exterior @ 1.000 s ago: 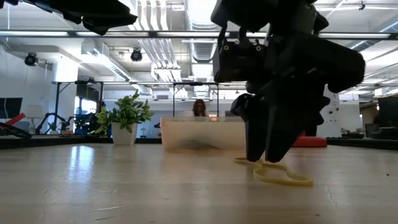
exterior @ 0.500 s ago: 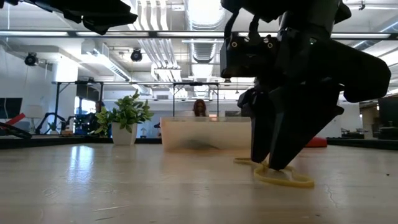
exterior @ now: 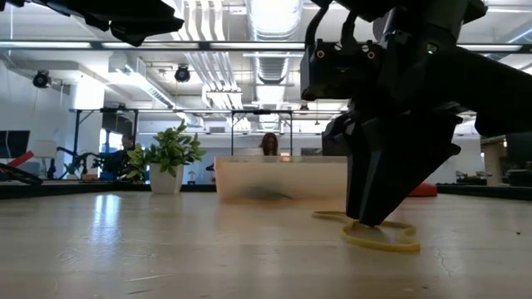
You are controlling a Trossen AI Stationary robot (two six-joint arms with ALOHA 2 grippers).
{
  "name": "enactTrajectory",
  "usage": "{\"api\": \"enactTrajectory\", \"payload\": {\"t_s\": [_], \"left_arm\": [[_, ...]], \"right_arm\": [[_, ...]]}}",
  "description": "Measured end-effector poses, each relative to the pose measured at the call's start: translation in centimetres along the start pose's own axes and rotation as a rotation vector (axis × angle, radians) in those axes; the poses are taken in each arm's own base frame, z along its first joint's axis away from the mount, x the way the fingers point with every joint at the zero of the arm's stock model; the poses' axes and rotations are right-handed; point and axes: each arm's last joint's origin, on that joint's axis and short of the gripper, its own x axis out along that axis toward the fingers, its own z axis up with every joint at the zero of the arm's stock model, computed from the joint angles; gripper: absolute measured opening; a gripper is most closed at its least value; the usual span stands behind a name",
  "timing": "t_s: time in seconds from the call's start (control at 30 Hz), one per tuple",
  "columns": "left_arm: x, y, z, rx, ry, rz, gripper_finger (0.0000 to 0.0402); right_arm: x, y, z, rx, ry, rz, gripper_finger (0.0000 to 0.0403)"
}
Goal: Pick and place rubber bands into bin
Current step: Put the yellow rubber band into the bin
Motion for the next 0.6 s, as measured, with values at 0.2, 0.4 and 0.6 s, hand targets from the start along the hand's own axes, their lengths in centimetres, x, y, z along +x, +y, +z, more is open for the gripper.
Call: {"api": "enactTrajectory", "payload": {"t_s": [0.2, 0.4, 0.6], "left_arm": [[0.0, 0.0, 0.0, 0.0, 0.0, 0.0, 0.0148], [0.0, 0.0, 0.0, 0.0, 0.0, 0.0, 0.0148], [0.0, 0.0, 0.0, 0.0, 0.0, 0.0, 0.0148]], "right_arm": [[0.0, 0.1, -0.1, -0.011, -0.003, -0.015, 0.0032], [-0.1, 0.1, -0.1, -0.021, -0.011, -0.051, 0.0009], [-1.7, 0.2, 0.3, -0.068, -0.062, -0.122, 0.0008]]}}
